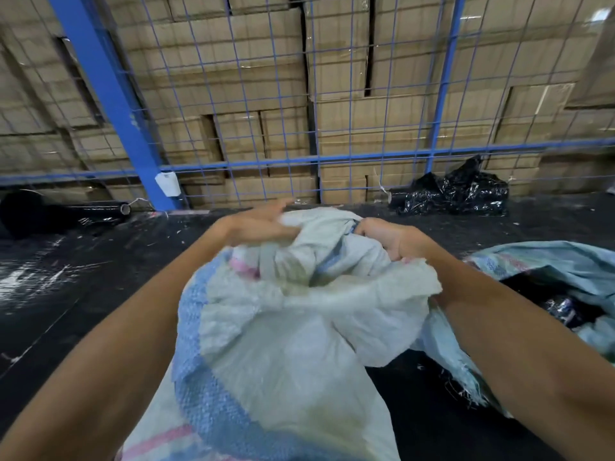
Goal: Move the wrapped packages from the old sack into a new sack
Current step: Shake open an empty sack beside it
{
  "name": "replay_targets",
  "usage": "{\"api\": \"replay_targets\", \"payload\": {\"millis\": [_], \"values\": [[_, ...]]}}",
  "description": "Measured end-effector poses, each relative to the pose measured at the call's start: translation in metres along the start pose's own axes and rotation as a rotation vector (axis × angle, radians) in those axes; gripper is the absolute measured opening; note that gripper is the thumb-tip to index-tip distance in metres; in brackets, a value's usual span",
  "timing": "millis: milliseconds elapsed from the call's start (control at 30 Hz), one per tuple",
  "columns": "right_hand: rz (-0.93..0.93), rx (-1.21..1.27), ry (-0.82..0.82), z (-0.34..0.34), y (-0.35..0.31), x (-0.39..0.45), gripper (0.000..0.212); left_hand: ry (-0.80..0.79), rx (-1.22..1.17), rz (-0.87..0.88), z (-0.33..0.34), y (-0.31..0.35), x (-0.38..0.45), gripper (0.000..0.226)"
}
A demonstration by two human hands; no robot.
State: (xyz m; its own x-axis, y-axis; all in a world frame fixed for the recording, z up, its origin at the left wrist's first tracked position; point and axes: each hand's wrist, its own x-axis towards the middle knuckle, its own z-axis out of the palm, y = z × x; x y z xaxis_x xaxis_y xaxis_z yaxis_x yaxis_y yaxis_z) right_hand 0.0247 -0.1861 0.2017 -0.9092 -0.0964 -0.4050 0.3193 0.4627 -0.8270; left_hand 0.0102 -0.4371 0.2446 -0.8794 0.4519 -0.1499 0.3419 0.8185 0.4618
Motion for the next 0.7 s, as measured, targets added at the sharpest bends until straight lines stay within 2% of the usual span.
{"api": "replay_targets", "payload": {"millis": [33, 100, 133, 167, 200, 267, 300, 367, 433, 500, 567, 633, 700], "values": [[-0.011, 0.119, -0.024, 0.001, -0.004, 0.002, 0.024, -0.034, -0.087, 0.079, 0.006, 0.015, 0.005, 0.082], [-0.072, 0.240, -0.027, 0.005, -0.016, 0.004, 0.019, -0.002, 0.073, 0.130, 0.017, 0.036, 0.014, 0.062], [-0.181, 0.147, 0.032, 0.004, -0.023, 0.001, 0.018, 0.089, 0.170, 0.074, 0.021, 0.033, 0.022, 0.046], [-0.323, -0.055, 0.130, 0.006, -0.029, -0.004, 0.027, 0.199, 0.189, -0.005, 0.019, 0.029, 0.026, 0.033], [-0.517, -0.277, 0.243, 0.004, -0.031, -0.005, 0.048, 0.332, 0.154, -0.084, 0.015, 0.023, 0.031, 0.032], [-0.793, -0.584, 0.360, 0.007, -0.032, -0.014, 0.093, 0.511, 0.050, -0.204, 0.004, 0.018, 0.033, 0.039], [-0.869, -0.721, 0.401, 0.010, -0.032, -0.016, 0.106, 0.598, -0.022, -0.259, -0.003, 0.018, 0.034, 0.040], [-0.812, -1.077, 0.510, 0.019, -0.027, -0.010, 0.127, 0.691, -0.305, -0.347, -0.021, 0.019, 0.038, 0.037], [-0.634, -1.369, 0.632, 0.020, -0.015, -0.001, 0.136, 0.751, -0.613, -0.358, -0.041, 0.020, 0.041, 0.038], [-0.395, -1.458, 0.745, 0.012, 0.000, 0.008, 0.127, 0.820, -0.774, -0.357, -0.061, 0.023, 0.037, 0.040], [-0.225, -1.429, 0.826, -0.001, 0.007, 0.014, 0.105, 0.927, -0.877, -0.342, -0.074, 0.024, 0.032, 0.032], [-0.170, -1.213, 0.876, -0.011, 0.006, 0.017, 0.078, 1.007, -0.926, -0.297, -0.080, 0.027, 0.023, 0.028], [-0.198, -0.852, 0.942, -0.019, 0.004, 0.019, 0.054, 0.968, -0.938, -0.251, -0.076, 0.027, 0.017, 0.015]]}}
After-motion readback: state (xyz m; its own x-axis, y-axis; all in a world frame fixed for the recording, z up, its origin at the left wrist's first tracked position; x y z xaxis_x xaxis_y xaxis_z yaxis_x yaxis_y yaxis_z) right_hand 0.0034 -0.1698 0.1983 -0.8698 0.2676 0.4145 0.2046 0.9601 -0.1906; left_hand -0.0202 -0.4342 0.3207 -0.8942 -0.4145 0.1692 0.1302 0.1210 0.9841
